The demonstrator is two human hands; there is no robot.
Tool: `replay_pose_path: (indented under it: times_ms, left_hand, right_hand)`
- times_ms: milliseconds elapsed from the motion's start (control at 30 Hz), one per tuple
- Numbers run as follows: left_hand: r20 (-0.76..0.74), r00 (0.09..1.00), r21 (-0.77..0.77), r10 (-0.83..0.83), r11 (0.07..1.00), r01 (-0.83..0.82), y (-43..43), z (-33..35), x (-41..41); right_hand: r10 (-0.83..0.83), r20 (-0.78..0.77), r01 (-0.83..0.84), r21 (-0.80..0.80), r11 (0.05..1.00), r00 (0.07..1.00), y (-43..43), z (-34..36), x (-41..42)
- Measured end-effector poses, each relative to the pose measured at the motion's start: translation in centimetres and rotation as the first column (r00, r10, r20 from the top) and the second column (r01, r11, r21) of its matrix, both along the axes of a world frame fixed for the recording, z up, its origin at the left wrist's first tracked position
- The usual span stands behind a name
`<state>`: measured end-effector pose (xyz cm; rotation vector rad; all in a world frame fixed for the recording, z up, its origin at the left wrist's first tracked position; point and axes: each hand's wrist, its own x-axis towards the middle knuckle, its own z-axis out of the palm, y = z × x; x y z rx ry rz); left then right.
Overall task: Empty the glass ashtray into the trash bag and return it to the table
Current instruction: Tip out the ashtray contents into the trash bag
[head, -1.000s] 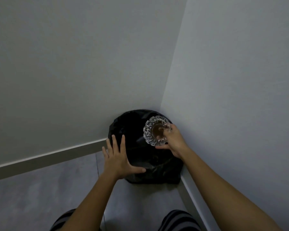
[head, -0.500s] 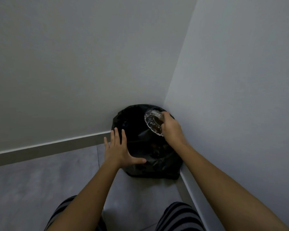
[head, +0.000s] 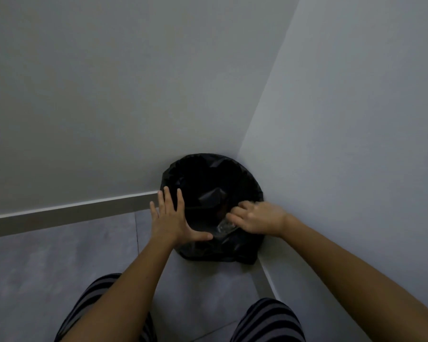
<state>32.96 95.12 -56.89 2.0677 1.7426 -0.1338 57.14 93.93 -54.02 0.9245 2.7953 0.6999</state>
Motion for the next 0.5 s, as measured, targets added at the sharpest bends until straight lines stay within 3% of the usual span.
replay_pose_path:
  times_ms: [167,300,433,500]
  left_hand:
    - [0.024,1.0,0.006,0.017,1.0,-0.017,0.1,-0.3,0.0]
    - [0.003,1.0,-0.01,0.02,1.0,-0.02,-0.1,-0.2,0.2]
    - [-0.002,0.999,-0.015,0.042,0.999,-0.042,0.0,-0.2,0.4]
    - [-0.004,0.999,0.0,0.039,0.999,-0.039,-0.1,-0.2,0.4]
  right_hand:
    - [-0.172,-0.151,0.184,0.068,0.981,0.973,-1.8,-0.6,0.4]
    - [-0.076,-0.097,0.083,0.068,0.994,0.992,-2.2,-1.3,0.3]
    - [-0.211,-0.186,0.235,0.113,0.965,0.96,-1.3,-1.0,0.1]
    - [-0.129,-0.122,0.14,0.086,0.986,0.984,-1.7,-1.7,0.0]
